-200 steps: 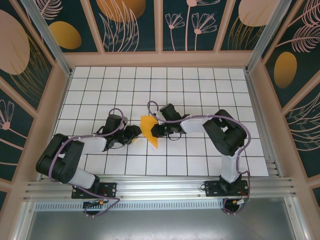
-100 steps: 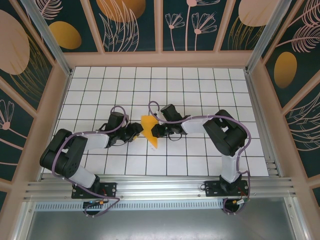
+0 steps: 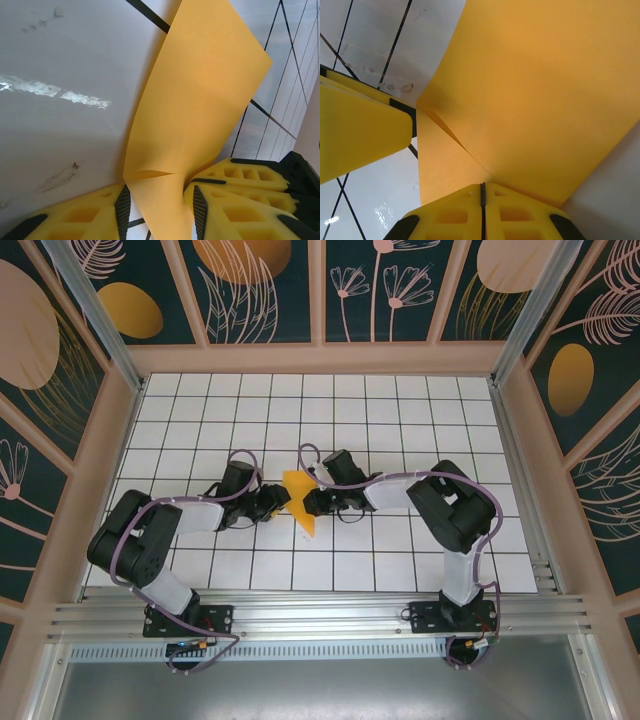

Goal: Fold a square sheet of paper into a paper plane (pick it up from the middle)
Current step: Fold the wing for the fifth time at the center of the table.

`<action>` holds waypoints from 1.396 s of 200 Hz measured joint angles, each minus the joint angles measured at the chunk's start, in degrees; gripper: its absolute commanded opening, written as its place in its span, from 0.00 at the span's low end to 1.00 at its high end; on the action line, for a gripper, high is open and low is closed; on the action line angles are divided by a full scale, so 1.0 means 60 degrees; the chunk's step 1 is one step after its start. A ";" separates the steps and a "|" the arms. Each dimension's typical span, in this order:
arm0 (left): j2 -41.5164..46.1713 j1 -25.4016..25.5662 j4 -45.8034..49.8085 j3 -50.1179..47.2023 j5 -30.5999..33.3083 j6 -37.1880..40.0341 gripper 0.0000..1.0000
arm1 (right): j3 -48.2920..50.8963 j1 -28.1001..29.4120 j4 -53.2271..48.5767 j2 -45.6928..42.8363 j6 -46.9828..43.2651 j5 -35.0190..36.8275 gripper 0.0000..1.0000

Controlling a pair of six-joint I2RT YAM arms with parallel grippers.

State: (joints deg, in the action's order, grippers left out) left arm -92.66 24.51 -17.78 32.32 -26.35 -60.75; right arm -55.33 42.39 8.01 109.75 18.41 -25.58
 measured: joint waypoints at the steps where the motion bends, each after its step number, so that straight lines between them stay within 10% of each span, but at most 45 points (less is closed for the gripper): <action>1: -0.0004 0.0000 0.0000 0.0004 0.0000 0.0000 0.37 | 0.0000 0.0000 0.0000 0.0000 0.0000 0.0000 0.08; 167: -0.0495 0.0062 -0.0259 0.0415 0.0080 0.0044 0.00 | 0.0452 -0.0102 0.0495 -0.0240 -0.0087 0.0073 0.11; 231: -0.0055 0.0106 0.0266 0.0466 0.0670 0.0127 0.00 | 0.1268 0.0106 0.0718 -0.3078 -0.0022 0.2280 0.45; 279: -0.0011 0.0124 0.0532 0.0707 0.0885 0.0153 0.00 | 0.2291 0.0681 0.1785 -0.4058 -0.0455 0.3818 0.48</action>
State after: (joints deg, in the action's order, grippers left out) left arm -92.73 25.26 -14.59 36.56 -21.04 -59.83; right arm -41.58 46.48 18.72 85.41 15.68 -2.68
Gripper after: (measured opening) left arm 0.055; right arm 0.481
